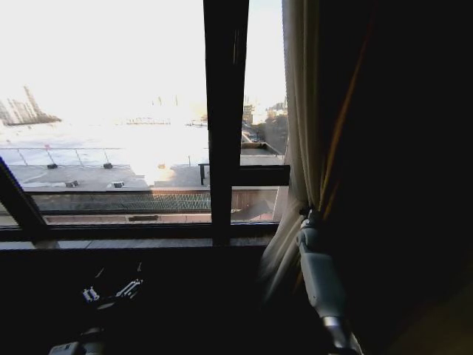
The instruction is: Open the curtains by pulling them apart, changing their state from closed to fully open.
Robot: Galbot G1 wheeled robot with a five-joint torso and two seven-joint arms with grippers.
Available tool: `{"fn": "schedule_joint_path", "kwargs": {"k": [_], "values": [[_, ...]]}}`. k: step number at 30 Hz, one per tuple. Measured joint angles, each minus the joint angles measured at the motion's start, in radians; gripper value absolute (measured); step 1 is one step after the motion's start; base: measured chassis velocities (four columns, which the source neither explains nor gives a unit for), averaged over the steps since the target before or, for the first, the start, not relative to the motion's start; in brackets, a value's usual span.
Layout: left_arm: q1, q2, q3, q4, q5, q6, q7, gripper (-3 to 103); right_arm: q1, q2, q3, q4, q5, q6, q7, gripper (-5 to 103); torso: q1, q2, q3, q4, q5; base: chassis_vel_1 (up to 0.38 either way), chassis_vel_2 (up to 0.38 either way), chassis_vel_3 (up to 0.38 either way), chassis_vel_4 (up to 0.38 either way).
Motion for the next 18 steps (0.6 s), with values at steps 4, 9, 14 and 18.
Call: {"fn": "schedule_joint_path", "kwargs": {"k": [4, 9, 14, 18], "values": [[0.004, 0.000, -0.006, 0.000, -0.006, -0.006, 0.000, 100, -0.032, 0.000, -0.013, 0.049, 0.019, -0.019, -0.011, 0, 0.000, 0.000, 0.000, 0.0000, -0.0002, 0.000, 0.000, 0.000, 0.000], [-0.004, 0.003, -0.013, 0.002, -0.018, -0.010, -0.002, 100, -0.169, -0.022, -0.083, 0.243, 0.068, -0.091, -0.096, 7, 0.000, 0.000, 0.000, -0.0002, 0.0002, 0.000, 0.000, 0.000, 0.000], [-0.019, 0.007, -0.019, 0.005, -0.031, -0.010, -0.008, 100, -0.344, -0.058, -0.150, 0.470, 0.135, -0.148, -0.135, 28, 0.000, 0.000, 0.000, 0.0000, -0.0001, 0.000, 0.000, 0.000, 0.000], [-0.024, 0.007, -0.012, 0.008, -0.035, -0.009, -0.012, 100, -0.467, -0.075, -0.157, 0.604, 0.154, -0.160, -0.154, 40, 0.000, 0.000, 0.000, -0.0001, -0.0001, 0.000, 0.000, 0.000, 0.000]]}}
